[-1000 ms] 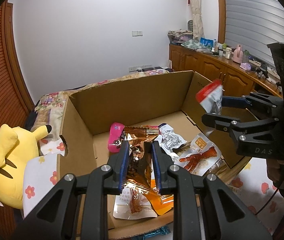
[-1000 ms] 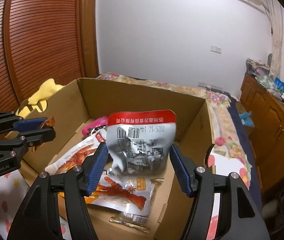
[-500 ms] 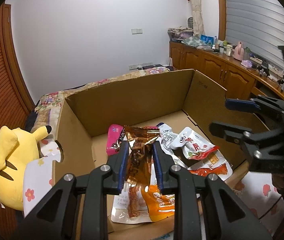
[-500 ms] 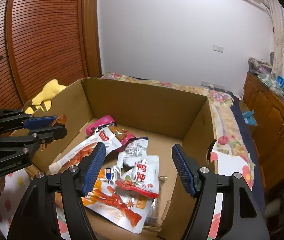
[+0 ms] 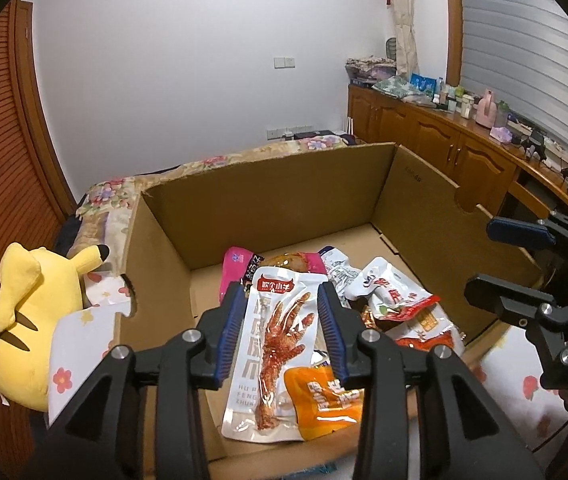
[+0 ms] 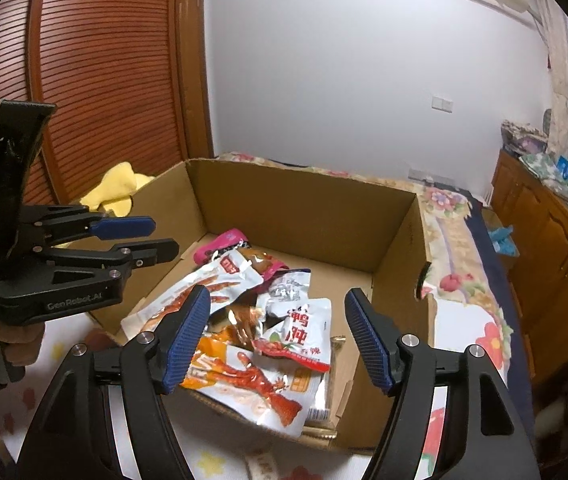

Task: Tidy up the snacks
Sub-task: 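Open the left tool to drop the copper candy into the box, then lower the left tool to the teal candy while the right tool reaches the white bar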

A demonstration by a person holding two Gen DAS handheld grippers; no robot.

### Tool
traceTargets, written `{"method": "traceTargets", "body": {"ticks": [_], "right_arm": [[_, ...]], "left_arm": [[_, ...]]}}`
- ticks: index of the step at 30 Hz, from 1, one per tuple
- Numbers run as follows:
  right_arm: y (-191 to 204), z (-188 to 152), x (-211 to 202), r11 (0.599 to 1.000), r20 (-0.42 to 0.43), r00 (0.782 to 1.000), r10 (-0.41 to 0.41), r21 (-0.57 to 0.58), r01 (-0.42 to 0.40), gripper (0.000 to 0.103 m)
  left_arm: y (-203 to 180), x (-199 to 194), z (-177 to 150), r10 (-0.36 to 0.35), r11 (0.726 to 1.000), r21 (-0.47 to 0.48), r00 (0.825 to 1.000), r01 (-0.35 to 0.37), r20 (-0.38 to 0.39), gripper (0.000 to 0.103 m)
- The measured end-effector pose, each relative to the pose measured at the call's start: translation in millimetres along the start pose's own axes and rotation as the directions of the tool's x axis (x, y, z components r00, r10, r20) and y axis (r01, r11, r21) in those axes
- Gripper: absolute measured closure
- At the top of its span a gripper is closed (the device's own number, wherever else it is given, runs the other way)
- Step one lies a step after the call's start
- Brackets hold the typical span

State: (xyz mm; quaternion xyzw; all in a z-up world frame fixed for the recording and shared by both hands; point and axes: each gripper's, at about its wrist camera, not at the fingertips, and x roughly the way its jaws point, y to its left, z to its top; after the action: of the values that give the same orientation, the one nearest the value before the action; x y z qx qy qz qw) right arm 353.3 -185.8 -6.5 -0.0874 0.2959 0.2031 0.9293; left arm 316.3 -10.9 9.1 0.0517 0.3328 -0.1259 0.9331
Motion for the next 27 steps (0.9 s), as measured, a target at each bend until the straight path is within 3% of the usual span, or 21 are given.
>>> {"method": "traceTargets", "body": {"ticks": [15,27], "right_arm": [[18.3,-21.5,-65.5,1.0,0.047,0.999,-0.006,0.018,0.005,0.031],[34.4,-58.9,-80.7,1.0,0.01,1.0,0.021,0.018,-0.021,0.032]], "left_arm": [[-17.2,-78.9,-20.1,0.011,1.0,0.027,0.997,-0.013,0.076,0.062],[-27.1,-98.1,-66.2,-0.01,1.0,0.025,0.998,0.009,0.057,0.06]]}}
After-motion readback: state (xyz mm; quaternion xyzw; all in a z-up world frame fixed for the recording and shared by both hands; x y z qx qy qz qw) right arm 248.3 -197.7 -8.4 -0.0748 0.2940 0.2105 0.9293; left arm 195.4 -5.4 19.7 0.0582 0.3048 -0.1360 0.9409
